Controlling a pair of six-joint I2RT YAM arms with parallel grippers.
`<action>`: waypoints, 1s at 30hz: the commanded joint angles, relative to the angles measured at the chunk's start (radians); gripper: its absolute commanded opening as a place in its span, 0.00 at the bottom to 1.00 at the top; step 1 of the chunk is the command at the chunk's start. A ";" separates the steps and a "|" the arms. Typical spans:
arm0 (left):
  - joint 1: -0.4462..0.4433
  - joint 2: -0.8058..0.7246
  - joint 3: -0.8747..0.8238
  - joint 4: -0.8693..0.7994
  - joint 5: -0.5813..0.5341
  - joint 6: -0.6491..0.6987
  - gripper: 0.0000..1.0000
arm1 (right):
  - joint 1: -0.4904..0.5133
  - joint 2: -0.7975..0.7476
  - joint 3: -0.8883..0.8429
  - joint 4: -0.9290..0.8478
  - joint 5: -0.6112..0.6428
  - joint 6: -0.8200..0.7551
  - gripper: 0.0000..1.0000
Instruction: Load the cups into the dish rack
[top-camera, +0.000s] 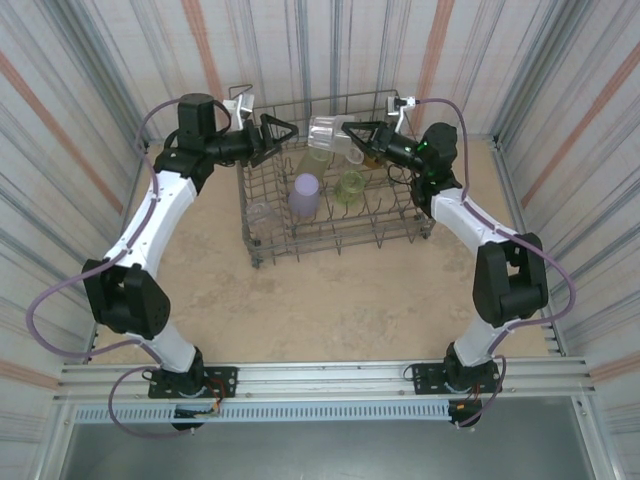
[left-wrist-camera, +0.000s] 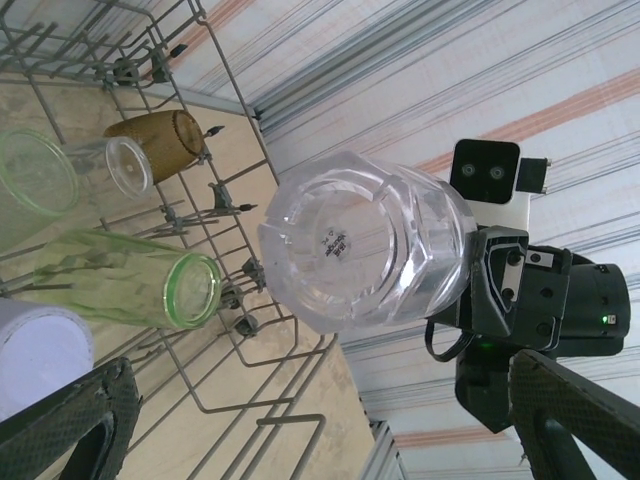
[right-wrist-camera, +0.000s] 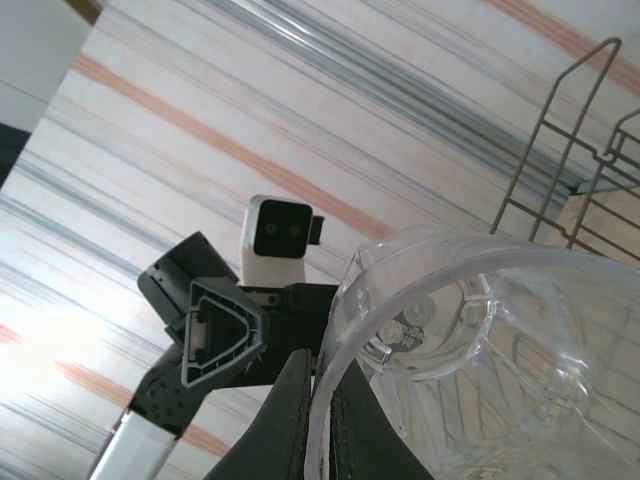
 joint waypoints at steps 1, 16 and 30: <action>-0.007 0.010 0.038 0.068 0.028 -0.047 0.99 | 0.028 0.013 0.052 0.131 -0.019 0.052 0.00; -0.041 0.054 0.048 0.149 0.026 -0.125 0.99 | 0.064 0.097 0.087 0.242 -0.012 0.122 0.00; -0.041 0.078 0.057 0.190 0.044 -0.150 0.89 | 0.065 0.094 0.084 0.258 -0.045 0.125 0.00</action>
